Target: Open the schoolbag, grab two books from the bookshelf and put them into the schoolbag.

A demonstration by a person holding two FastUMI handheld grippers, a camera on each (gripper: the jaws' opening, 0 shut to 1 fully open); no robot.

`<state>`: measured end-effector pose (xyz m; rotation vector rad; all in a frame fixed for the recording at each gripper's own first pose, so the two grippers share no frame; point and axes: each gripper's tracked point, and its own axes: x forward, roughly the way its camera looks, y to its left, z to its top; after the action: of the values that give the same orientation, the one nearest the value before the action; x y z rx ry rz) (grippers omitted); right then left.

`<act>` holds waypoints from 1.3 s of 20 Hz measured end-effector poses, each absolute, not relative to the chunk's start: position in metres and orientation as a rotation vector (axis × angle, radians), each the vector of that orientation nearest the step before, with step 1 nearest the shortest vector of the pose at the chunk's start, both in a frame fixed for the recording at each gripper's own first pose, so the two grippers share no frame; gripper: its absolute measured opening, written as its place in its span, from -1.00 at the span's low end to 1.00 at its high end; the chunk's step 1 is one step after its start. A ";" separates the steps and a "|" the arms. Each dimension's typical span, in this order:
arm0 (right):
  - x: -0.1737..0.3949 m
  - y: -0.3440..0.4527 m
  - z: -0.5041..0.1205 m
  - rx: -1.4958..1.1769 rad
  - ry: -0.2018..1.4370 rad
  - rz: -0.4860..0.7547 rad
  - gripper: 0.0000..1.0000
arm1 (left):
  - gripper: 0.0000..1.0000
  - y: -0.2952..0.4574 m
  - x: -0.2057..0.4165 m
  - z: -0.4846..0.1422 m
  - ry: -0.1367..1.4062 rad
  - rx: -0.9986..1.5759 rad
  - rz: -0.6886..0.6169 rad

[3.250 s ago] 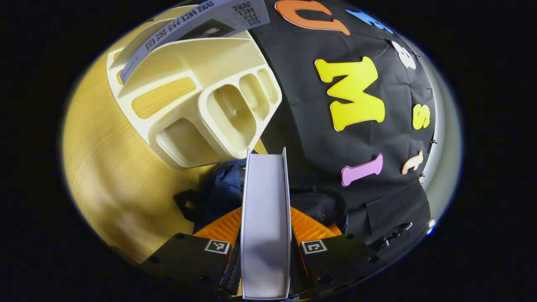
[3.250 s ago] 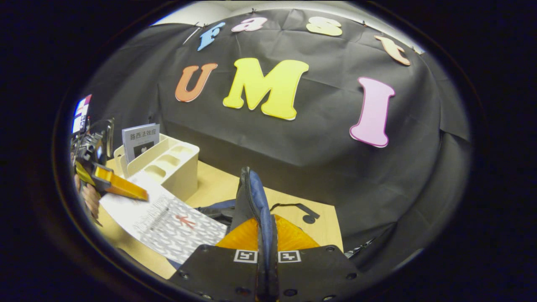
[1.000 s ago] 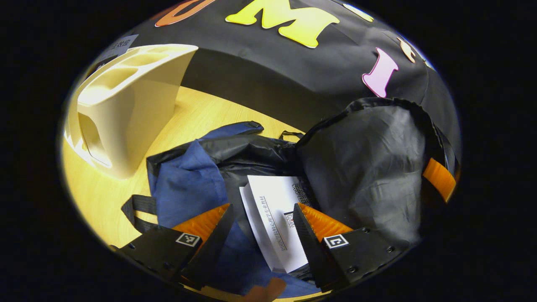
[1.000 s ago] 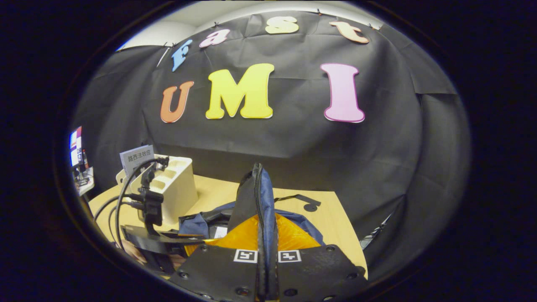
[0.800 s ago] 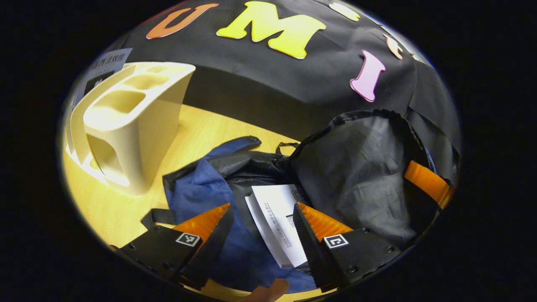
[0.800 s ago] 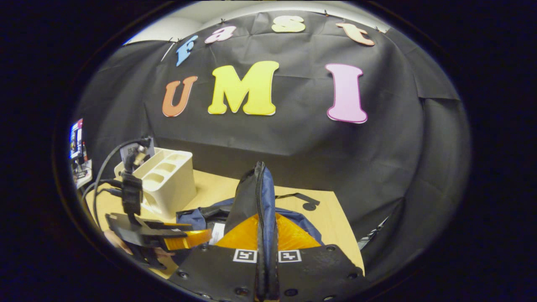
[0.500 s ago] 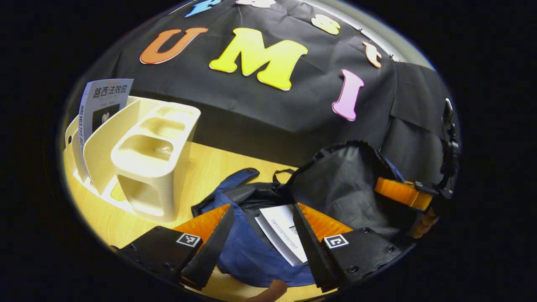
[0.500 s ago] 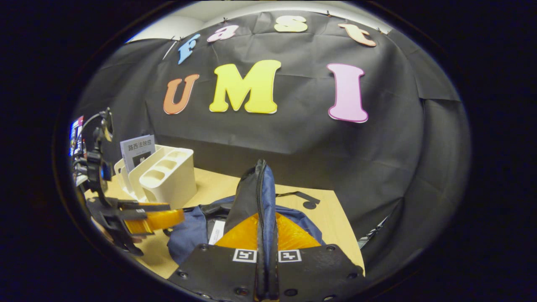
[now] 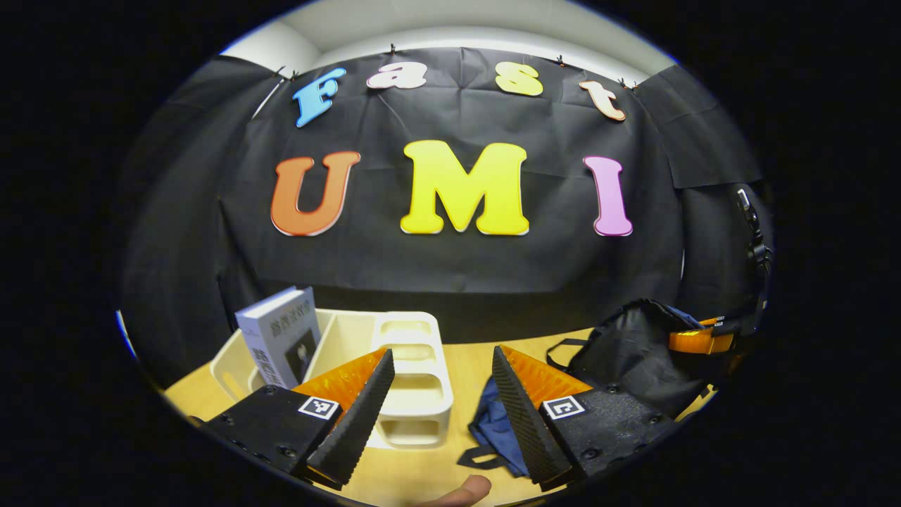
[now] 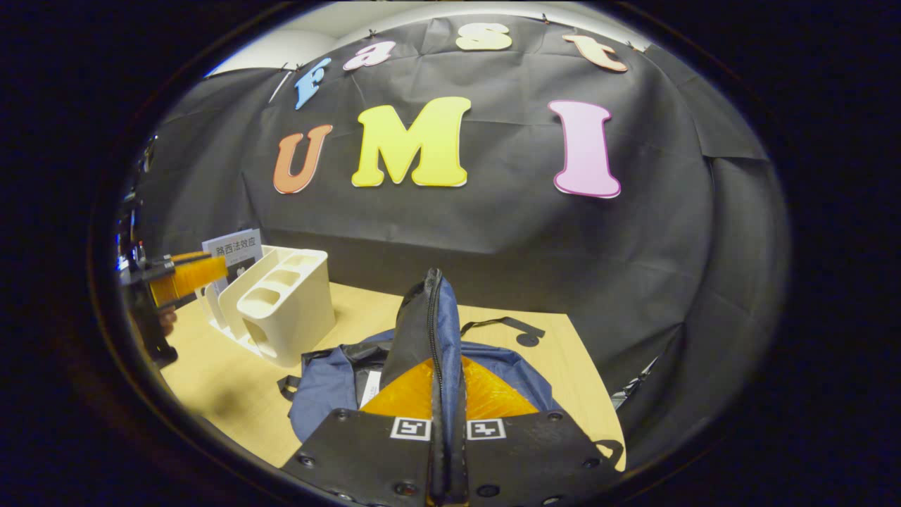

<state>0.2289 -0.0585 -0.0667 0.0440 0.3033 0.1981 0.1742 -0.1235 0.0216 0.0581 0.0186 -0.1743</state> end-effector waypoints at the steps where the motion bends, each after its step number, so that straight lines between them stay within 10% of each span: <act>1: 0.229 -0.056 -0.067 0.040 0.304 0.199 -0.92 | 0.79 -0.113 0.175 0.031 0.010 0.060 -0.153; 26: 0.220 -0.036 -0.076 -0.002 0.323 0.254 -0.92 | 0.77 0.050 0.323 0.025 0.471 0.201 0.026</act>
<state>0.2200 -0.0358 -0.0761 -0.0024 0.3235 0.2537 0.3233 0.0503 0.0246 0.2014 0.4714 0.0261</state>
